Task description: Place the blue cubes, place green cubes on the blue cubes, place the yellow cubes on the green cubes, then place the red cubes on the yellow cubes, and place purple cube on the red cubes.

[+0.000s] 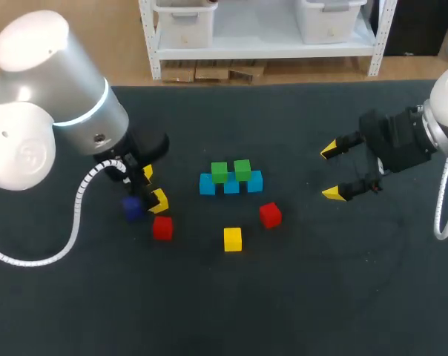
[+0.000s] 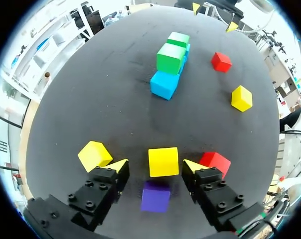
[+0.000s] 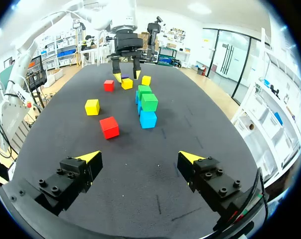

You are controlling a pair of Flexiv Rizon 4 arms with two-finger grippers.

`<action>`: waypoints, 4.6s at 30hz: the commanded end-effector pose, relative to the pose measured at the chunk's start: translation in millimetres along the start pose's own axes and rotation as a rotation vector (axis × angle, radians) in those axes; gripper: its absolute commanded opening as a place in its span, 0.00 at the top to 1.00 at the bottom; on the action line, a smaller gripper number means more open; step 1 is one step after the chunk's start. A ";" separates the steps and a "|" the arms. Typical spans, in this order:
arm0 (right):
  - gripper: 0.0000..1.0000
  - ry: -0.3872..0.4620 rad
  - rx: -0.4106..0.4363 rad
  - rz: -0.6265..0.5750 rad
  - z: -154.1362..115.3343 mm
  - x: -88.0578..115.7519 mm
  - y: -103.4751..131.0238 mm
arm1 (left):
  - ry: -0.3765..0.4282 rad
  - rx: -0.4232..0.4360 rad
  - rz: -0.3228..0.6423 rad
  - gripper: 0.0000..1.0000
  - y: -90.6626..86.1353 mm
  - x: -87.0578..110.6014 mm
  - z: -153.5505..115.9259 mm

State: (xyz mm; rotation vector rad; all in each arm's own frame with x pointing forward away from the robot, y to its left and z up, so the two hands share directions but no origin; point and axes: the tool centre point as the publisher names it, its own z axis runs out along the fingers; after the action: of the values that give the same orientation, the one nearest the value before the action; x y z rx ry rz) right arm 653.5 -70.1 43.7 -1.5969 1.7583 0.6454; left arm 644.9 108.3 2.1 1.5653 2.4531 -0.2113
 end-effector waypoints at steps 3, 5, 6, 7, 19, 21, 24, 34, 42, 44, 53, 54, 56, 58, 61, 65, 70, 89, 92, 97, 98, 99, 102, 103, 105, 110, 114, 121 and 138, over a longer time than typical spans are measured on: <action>0.00 -0.003 0.001 -0.001 -0.3 0.5 0.4 | -0.006 0.013 0.010 0.56 -0.3 -2.7 4.5; 0.00 -0.003 0.001 -0.001 -0.3 0.5 0.4 | -0.009 0.016 0.008 0.75 -1.0 -2.4 5.4; 0.00 -0.003 0.001 -0.001 -0.3 0.5 0.4 | -0.010 0.017 0.007 0.88 -1.3 -1.9 5.7; 0.00 -0.003 0.001 -0.001 -0.3 0.5 0.4 | -0.010 0.018 0.005 0.97 -1.6 -1.5 6.1; 0.00 -0.003 0.001 -0.001 -0.3 0.5 0.4 | -0.025 -0.013 0.066 1.00 -4.9 -16.8 -29.9; 0.00 -0.003 0.001 -0.001 -0.3 0.5 0.4 | -0.029 -0.025 0.095 1.00 -5.2 -24.3 -42.0; 0.00 -0.003 0.001 -0.001 -0.3 0.5 0.4 | -0.041 -0.038 0.131 1.00 -5.2 -36.4 -57.8; 0.00 -0.003 0.001 -0.001 -0.3 0.5 0.4 | -0.091 -0.021 0.262 1.00 -9.5 -77.8 -82.2; 0.00 -0.003 0.001 -0.001 -0.3 0.5 0.4 | -0.109 0.015 0.352 1.00 -16.9 -103.2 -71.5; 0.00 -0.003 0.001 -0.001 -0.3 0.5 0.4 | -0.114 0.020 0.359 1.00 -17.2 -107.3 -69.3; 0.00 -0.003 0.001 -0.001 -0.3 0.5 0.4 | -0.137 0.054 0.407 1.00 -19.5 -128.8 -56.5; 0.00 -0.003 0.001 -0.001 -0.3 0.5 0.4 | -0.141 0.060 0.410 1.00 -19.3 -130.9 -55.2; 0.00 -0.003 0.001 -0.001 -0.3 0.5 0.4 | -0.139 0.065 0.420 1.00 -19.5 -134.9 -53.0; 0.00 -0.003 0.001 -0.001 -0.3 0.5 0.4 | -0.134 0.070 0.425 1.00 -19.3 -137.8 -51.2; 0.00 -0.003 0.001 -0.001 -0.3 0.5 0.4 | -0.130 0.076 0.430 1.00 -18.3 -142.4 -50.0; 0.00 -0.003 0.001 -0.001 -0.3 0.5 0.4 | -0.126 0.081 0.442 1.00 -17.5 -149.9 -48.8; 0.00 -0.003 0.001 -0.001 -0.3 0.5 0.4 | -0.128 0.094 0.450 1.00 -17.4 -159.1 -43.3; 0.00 -0.003 0.001 -0.001 -0.3 0.5 0.4 | -0.089 0.122 0.433 1.00 -15.9 -160.3 -24.2; 0.00 -0.003 0.001 -0.001 -0.3 0.5 0.4 | -0.083 0.119 0.424 1.00 -13.9 -157.3 -25.2; 0.00 -0.003 0.001 -0.001 -0.3 0.5 0.4 | -0.077 0.118 0.419 1.00 -13.8 -156.0 -25.3; 0.00 -0.003 0.001 -0.001 -0.3 0.5 0.4 | -0.076 0.118 0.419 1.00 -14.3 -156.0 -25.1; 0.00 -0.003 0.001 -0.001 -0.3 0.5 0.4 | -0.074 0.119 0.419 1.00 -14.9 -156.1 -24.8; 0.00 -0.003 0.001 -0.001 -0.3 0.5 0.4 | -0.071 0.124 0.417 1.00 -16.2 -156.1 -23.8; 0.00 -0.003 0.001 -0.001 -0.3 0.5 0.4 | -0.069 0.126 0.416 1.00 -16.5 -156.1 -23.5; 0.00 -0.003 0.001 -0.001 -0.3 0.5 0.4 | -0.068 0.127 0.415 1.00 -16.8 -156.2 -23.3; 0.00 -0.003 0.001 -0.001 -0.3 0.5 0.4 | -0.069 0.129 0.413 1.00 -16.9 -157.2 -22.0; 0.00 -0.003 0.001 -0.001 -0.3 0.5 0.4 | -0.070 0.128 0.412 1.00 -16.6 -157.8 -20.7; 0.00 -0.003 0.001 -0.001 -0.3 0.5 0.4 | -0.068 0.132 0.411 1.00 -17.4 -158.8 -18.8; 0.00 -0.003 0.001 -0.001 -0.3 0.5 0.4 | -0.063 0.132 0.410 1.00 -16.0 -159.8 -17.7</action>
State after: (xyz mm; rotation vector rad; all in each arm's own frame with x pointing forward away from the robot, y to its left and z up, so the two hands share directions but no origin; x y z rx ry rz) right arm 653.5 -70.1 43.7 -1.5969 1.7583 0.6454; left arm 691.1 -32.7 61.0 2.0319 2.0464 -0.3487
